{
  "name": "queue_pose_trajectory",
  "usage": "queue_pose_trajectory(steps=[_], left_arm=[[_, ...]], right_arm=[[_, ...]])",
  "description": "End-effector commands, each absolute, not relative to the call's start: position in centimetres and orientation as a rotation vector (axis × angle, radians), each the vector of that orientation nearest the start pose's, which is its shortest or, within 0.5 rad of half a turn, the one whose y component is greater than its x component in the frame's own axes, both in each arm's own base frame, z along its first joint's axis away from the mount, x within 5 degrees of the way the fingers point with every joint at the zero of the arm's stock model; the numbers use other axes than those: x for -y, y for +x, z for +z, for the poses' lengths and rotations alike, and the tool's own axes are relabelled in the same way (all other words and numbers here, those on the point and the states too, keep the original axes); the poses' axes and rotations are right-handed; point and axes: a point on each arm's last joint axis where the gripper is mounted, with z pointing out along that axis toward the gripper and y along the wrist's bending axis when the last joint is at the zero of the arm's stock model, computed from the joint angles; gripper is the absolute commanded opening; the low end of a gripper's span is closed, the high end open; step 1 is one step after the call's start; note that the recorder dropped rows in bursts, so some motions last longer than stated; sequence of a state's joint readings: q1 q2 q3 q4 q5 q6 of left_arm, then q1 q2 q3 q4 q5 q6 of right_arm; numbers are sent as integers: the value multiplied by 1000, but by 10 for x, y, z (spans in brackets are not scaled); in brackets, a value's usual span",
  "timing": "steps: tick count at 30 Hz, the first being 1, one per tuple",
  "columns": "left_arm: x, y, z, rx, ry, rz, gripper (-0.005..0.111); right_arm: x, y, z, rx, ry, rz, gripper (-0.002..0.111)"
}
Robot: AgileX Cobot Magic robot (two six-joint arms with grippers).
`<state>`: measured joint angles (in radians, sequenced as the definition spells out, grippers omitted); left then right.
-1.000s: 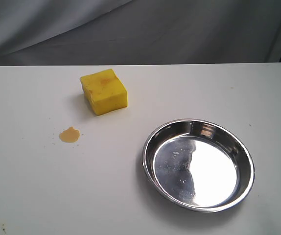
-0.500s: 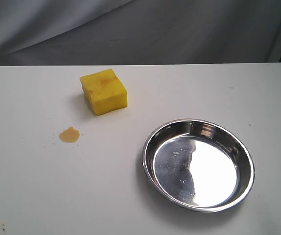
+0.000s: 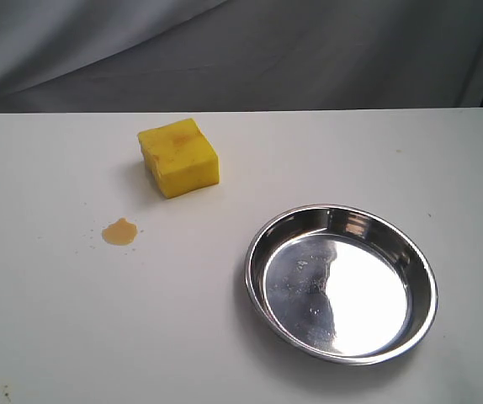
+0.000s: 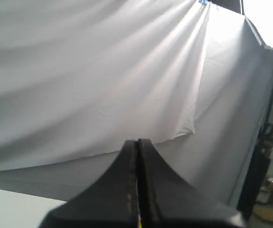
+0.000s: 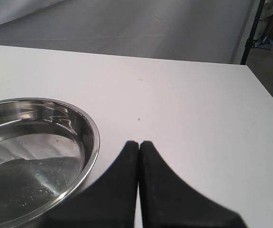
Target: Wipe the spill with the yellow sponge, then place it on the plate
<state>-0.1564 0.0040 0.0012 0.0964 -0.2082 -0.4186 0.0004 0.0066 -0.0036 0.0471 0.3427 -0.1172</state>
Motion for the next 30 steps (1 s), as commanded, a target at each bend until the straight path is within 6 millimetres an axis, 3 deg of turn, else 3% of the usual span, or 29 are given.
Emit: queue_pose_trajectory(steps=[1,5,7,11,16,18,20,24,30], left_arm=[[12,47,244,-1143,-190,-664,0],[20,29,265,-863,46,-625,0],[21,21,276,-759,84,-624,0],[14,21,303,-856,14,-568,0],[6,15,347,-957,94,-202,0],[6,20,364,-965,111,-150,0],[8,34,379,-1018,112,-142,0],[14,80,393,-1239,119,-127,0],[26,162,382,-1583,112,-128,0]], right_arm=[[-2,54,182,-1823,-79,-34,0],[-2,54,182,-1823,-79,-34,0],[-2,54,182,-1823,-79,-34,0],[-2,54,182,-1823,-79,-34,0],[-2,54,182,-1823,-79,-34,0],[-2,54,182,-1823,-79,-34,0],[-2,54,182,-1823,-79,-34,0],[-2,54,182,-1823,-79,-34,0],[-2,54,182,-1823,-79,-34,0]])
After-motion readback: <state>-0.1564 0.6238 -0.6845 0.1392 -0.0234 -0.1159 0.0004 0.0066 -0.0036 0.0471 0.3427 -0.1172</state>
